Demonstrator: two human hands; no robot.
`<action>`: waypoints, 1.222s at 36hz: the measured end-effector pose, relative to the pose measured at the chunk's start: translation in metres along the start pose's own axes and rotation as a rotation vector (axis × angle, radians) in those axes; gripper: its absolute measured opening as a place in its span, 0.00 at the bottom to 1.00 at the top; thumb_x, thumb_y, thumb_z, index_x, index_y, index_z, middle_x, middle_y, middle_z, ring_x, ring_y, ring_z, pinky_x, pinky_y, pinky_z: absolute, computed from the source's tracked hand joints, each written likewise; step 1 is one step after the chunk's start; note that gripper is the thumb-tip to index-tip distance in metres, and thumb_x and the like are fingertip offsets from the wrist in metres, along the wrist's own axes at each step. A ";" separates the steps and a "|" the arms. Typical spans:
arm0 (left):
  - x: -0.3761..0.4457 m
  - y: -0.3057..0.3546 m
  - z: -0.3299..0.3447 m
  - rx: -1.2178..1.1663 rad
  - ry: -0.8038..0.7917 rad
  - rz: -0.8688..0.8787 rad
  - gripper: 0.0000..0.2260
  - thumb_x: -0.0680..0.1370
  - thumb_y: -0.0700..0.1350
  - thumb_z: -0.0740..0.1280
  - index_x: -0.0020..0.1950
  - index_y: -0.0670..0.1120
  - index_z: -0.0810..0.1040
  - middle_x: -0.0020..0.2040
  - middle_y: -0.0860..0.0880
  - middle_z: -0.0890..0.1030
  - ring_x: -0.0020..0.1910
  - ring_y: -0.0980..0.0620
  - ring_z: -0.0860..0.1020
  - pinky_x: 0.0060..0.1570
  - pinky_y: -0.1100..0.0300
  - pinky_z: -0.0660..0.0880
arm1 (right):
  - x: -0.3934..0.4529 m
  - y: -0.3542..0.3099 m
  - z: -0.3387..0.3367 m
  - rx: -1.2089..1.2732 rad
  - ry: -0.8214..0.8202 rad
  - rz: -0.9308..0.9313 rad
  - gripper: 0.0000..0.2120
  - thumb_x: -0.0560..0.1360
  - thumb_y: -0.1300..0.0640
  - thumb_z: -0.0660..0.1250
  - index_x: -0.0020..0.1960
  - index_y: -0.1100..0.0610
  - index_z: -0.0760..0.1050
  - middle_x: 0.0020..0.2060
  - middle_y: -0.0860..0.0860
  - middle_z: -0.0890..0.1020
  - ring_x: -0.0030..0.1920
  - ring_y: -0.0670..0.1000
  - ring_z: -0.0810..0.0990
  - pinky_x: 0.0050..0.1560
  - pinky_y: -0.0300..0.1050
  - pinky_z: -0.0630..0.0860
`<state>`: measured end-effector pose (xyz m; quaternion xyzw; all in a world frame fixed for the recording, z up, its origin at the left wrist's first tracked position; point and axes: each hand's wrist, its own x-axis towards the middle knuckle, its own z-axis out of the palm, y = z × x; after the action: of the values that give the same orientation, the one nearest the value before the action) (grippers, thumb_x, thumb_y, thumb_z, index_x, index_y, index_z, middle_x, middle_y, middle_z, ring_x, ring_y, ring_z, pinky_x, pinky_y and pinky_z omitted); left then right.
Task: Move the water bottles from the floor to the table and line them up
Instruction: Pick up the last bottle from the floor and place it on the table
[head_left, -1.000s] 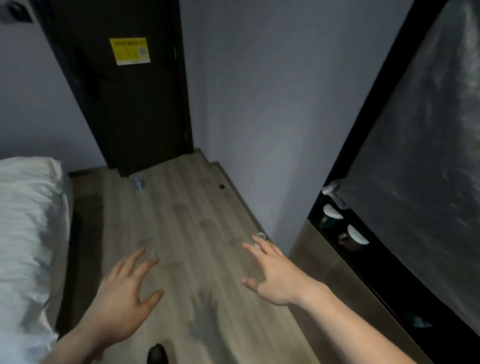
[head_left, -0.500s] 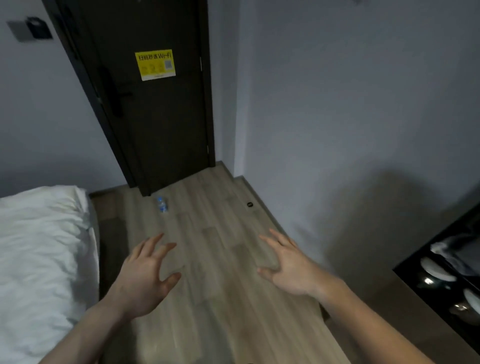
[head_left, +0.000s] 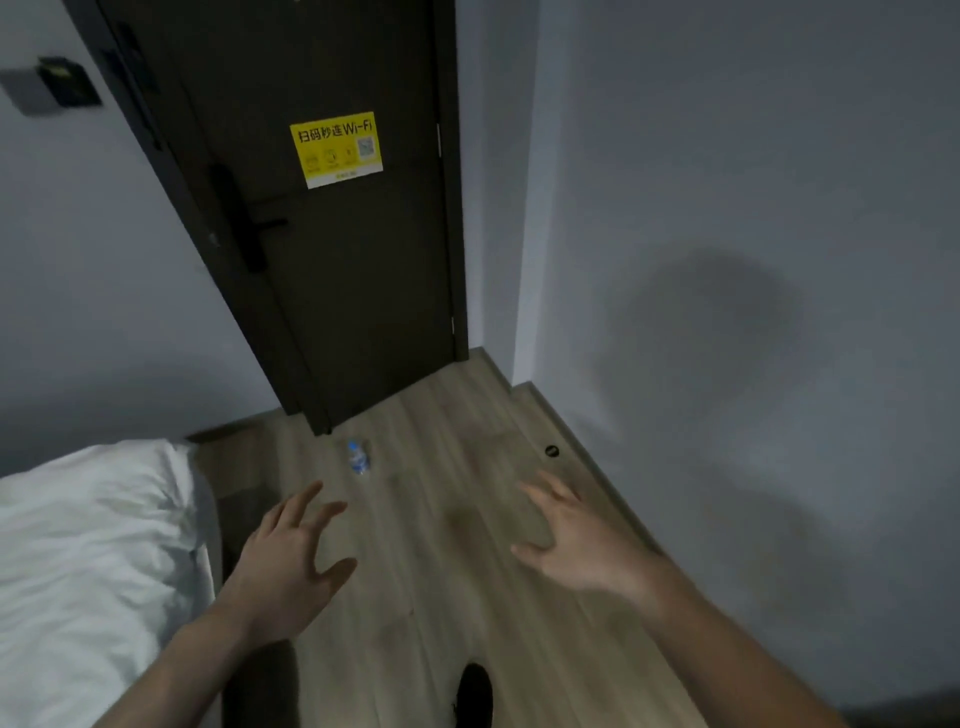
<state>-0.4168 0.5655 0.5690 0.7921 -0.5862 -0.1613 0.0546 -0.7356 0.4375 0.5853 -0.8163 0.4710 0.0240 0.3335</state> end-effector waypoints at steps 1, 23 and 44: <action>0.019 -0.008 -0.005 0.000 -0.014 -0.014 0.33 0.75 0.61 0.70 0.78 0.58 0.64 0.82 0.52 0.53 0.80 0.45 0.55 0.76 0.47 0.61 | 0.020 -0.003 -0.003 0.015 -0.005 -0.012 0.39 0.78 0.41 0.66 0.82 0.44 0.51 0.82 0.46 0.46 0.81 0.50 0.47 0.80 0.47 0.52; 0.398 -0.182 -0.006 0.022 -0.322 -0.201 0.30 0.77 0.53 0.70 0.77 0.51 0.65 0.80 0.47 0.59 0.73 0.43 0.68 0.70 0.52 0.68 | 0.390 -0.021 -0.031 0.088 0.006 0.044 0.34 0.80 0.45 0.65 0.81 0.46 0.54 0.81 0.46 0.52 0.79 0.45 0.54 0.76 0.38 0.53; 0.849 -0.364 0.214 0.073 -0.758 -0.107 0.25 0.79 0.53 0.67 0.74 0.50 0.66 0.74 0.49 0.60 0.63 0.45 0.77 0.60 0.54 0.75 | 0.830 0.010 0.123 0.302 -0.050 0.485 0.32 0.78 0.48 0.68 0.78 0.41 0.58 0.80 0.41 0.53 0.78 0.48 0.59 0.71 0.45 0.67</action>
<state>0.0677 -0.1042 0.1049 0.7070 -0.5281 -0.4243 -0.2029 -0.2488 -0.1208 0.1915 -0.6200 0.6423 0.0525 0.4474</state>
